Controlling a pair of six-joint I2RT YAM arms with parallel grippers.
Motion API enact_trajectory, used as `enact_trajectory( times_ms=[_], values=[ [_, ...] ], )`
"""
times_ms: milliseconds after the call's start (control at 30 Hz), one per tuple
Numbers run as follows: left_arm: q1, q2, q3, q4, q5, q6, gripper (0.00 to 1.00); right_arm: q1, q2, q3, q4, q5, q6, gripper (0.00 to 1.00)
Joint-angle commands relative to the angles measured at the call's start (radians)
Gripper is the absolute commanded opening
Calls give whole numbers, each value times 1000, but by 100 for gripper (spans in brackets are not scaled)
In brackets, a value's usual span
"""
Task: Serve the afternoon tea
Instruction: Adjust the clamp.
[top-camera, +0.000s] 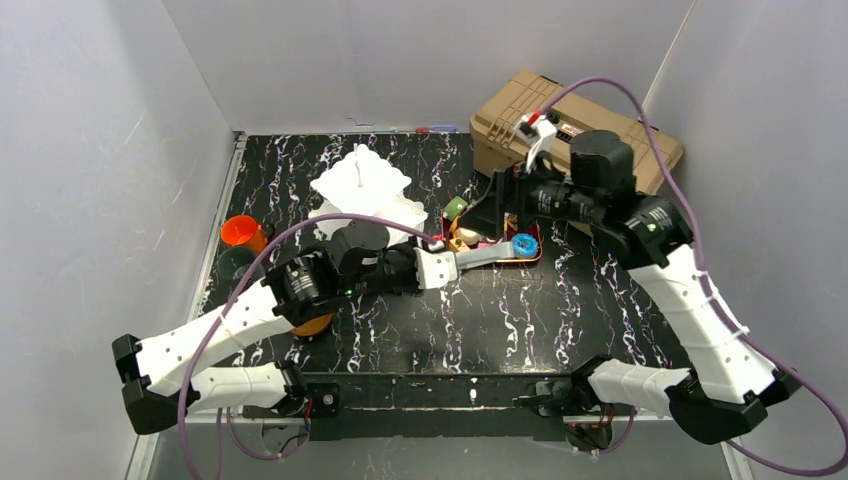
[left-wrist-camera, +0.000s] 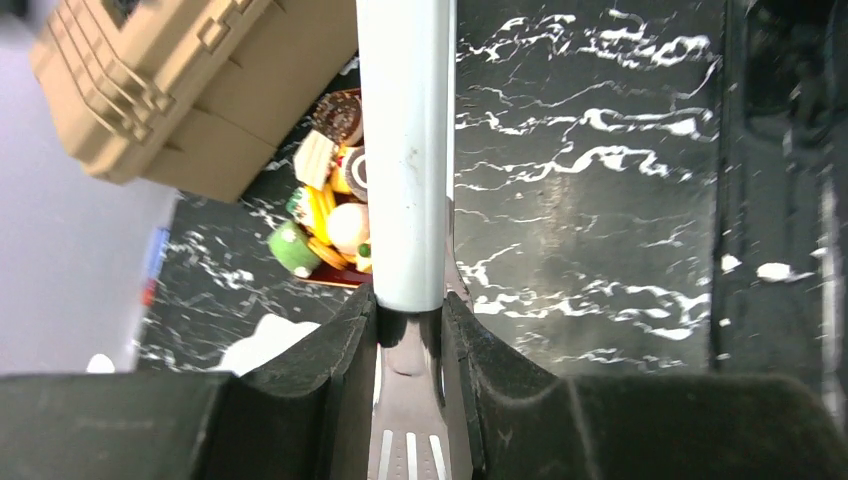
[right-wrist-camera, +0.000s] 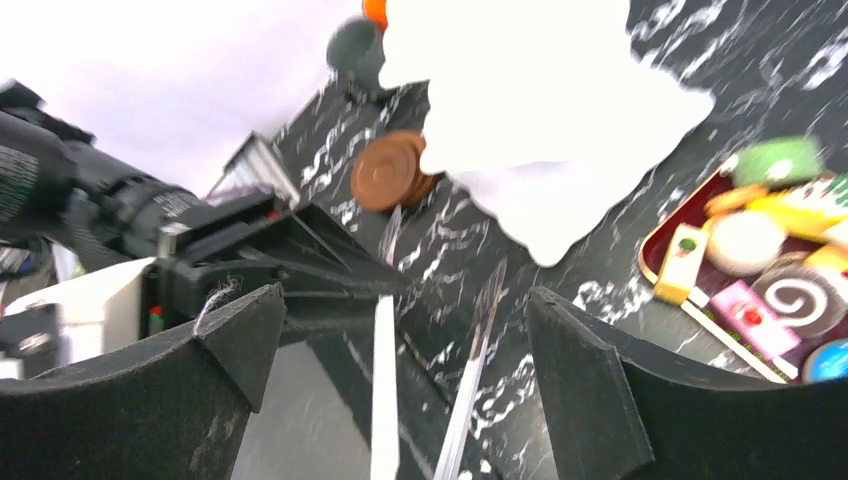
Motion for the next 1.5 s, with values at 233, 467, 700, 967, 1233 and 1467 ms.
enact_trajectory(
  times_ms=[233,467,700,967,1233,1467],
  values=[
    [74,10,164,28,19,-462,0,2,-137,0,213,240,96,98],
    [92,58,225,71,-6,-505,0,1,-132,-52,284,235,120,98],
    [92,126,267,139,-66,-489,0,3,-72,-80,356,193,169,98],
    [110,167,291,179,-172,-469,0,3,-84,-149,292,284,187,97],
    [113,188,307,182,-133,-485,0,3,-86,-232,427,256,260,86],
    [113,188,296,181,-127,-492,0,3,-69,-266,538,237,321,86]
  ],
)
